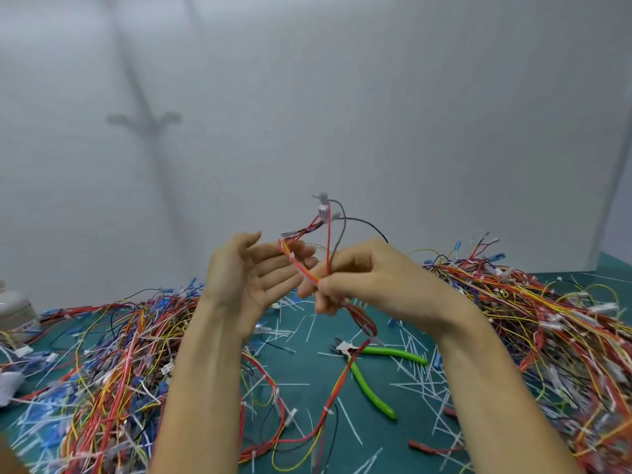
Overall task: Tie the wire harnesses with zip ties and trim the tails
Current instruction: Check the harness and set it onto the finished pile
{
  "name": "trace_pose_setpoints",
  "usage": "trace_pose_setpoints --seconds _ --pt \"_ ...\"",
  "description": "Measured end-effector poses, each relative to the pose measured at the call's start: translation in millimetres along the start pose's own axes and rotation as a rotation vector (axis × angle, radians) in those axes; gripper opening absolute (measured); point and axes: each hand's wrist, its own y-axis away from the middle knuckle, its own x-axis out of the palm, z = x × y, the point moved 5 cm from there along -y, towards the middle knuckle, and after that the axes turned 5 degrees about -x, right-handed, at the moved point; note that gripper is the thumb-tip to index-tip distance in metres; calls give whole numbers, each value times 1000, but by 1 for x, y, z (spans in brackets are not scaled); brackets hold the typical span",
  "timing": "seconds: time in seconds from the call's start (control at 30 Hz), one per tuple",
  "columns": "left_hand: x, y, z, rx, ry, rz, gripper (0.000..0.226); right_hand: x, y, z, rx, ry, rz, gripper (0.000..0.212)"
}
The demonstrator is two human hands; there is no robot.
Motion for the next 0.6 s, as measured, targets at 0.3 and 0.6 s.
trace_pose_setpoints --seconds 0.3,0.6 --pt "6 4 -8 266 -165 -129 6 -12 7 -15 203 127 -97 25" --pt "23 14 -18 515 -470 -113 16 -42 12 9 77 352 -585 49"
